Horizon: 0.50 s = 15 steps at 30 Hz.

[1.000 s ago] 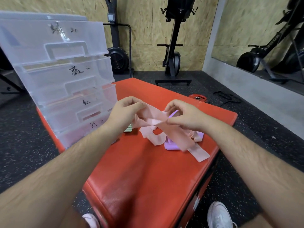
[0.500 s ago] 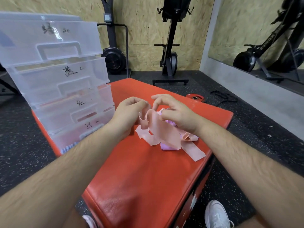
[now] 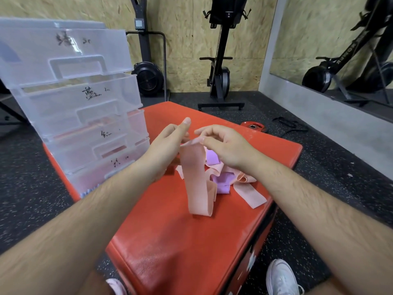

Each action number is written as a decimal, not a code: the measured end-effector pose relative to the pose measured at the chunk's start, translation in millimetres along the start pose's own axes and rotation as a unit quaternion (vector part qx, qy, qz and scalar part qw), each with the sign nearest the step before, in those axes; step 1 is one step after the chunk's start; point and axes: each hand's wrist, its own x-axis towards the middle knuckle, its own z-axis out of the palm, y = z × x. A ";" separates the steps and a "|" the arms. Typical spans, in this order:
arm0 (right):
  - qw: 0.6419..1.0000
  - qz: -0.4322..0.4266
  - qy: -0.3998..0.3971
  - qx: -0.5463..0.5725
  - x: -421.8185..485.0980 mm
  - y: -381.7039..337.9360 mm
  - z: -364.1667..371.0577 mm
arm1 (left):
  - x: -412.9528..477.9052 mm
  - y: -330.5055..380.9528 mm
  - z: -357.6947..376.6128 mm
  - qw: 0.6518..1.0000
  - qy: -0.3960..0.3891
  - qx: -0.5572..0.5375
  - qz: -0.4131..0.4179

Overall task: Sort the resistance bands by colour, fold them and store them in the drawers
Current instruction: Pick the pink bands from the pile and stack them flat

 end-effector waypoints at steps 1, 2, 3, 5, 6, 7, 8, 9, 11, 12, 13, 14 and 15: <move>1.000 0.002 0.009 0.007 0.9 -0.6 -0.3 | -3.3 0.0 -2.1 0.998 -0.010 0.041 0.046; 1.000 0.004 0.018 0.016 0.7 -2.9 -0.1 | -5.2 -1.1 -4.0 0.992 -0.019 0.073 0.101; 0.999 0.008 0.028 0.024 1.1 -4.0 0.3 | -6.4 -2.4 -5.2 0.984 -0.026 0.098 0.145; 0.999 0.013 0.042 0.030 1.5 -6.3 0.5 | -3.5 -7.1 -7.6 0.966 -0.013 0.156 0.206; 0.998 0.014 0.043 0.039 2.0 -6.1 0.7 | -1.0 -9.7 -8.9 0.956 0.004 0.189 0.226; 0.997 0.014 0.039 0.059 2.0 -5.0 1.1 | 0.9 -11.3 -10.0 0.946 0.018 0.212 0.243; 0.996 0.014 0.032 0.087 1.8 -4.3 1.5 | 2.0 -12.0 -10.6 0.941 0.023 0.220 0.257; 0.993 0.021 0.021 0.114 2.0 -2.8 1.6 | 3.0 -12.4 -11.7 0.940 0.022 0.218 0.261; 0.993 0.028 -0.001 0.112 1.4 -0.3 3.1 | 3.5 -12.4 -13.7 0.944 0.018 0.204 0.257; 0.996 0.023 -0.003 0.085 0.5 0.2 5.1 | 3.9 -12.7 -14.6 0.945 0.023 0.202 0.255; 0.999 0.014 0.005 0.049 0.0 1.1 7.7 | 3.6 -12.7 -14.9 0.945 0.032 0.207 0.250; 1.000 0.002 0.020 0.016 -0.3 1.4 10.5 | 2.5 -12.1 -15.1 0.948 0.034 0.205 0.239; 0.999 -0.013 0.039 -0.009 -0.9 1.2 13.6 | 0.3 -11.4 -14.3 0.959 0.027 0.181 0.218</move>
